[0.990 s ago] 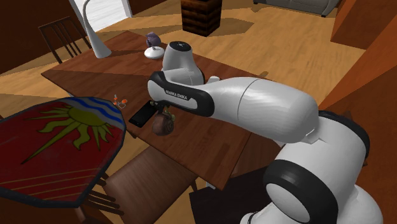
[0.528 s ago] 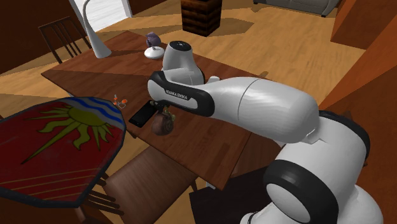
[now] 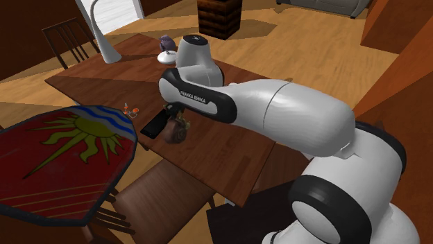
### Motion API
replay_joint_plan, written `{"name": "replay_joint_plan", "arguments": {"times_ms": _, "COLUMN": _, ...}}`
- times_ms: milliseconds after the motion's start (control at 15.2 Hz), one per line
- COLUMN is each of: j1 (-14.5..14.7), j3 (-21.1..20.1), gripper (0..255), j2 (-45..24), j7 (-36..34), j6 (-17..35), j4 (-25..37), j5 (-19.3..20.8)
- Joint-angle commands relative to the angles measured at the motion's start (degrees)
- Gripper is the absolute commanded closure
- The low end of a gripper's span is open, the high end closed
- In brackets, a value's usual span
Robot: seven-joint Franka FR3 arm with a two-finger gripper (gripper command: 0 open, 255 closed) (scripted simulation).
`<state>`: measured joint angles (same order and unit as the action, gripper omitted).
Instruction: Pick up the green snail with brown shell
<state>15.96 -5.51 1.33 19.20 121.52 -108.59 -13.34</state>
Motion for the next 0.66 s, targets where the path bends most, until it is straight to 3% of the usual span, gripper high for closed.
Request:
{"name": "replay_joint_plan", "arguments": {"times_ms": 0, "j1": 0.0, "j3": 0.0, "gripper": 255, "j2": 0.29, "j7": -0.38, "j6": -1.36, "j4": 1.16, "j5": 0.16}}
{"name": "replay_joint_plan", "arguments": {"times_ms": 594, "j1": -0.12, "j3": 0.11, "gripper": 255, "j2": 0.42, "j7": -1.5, "j6": -6.71, "j4": 6.46, "j5": 0.72}}
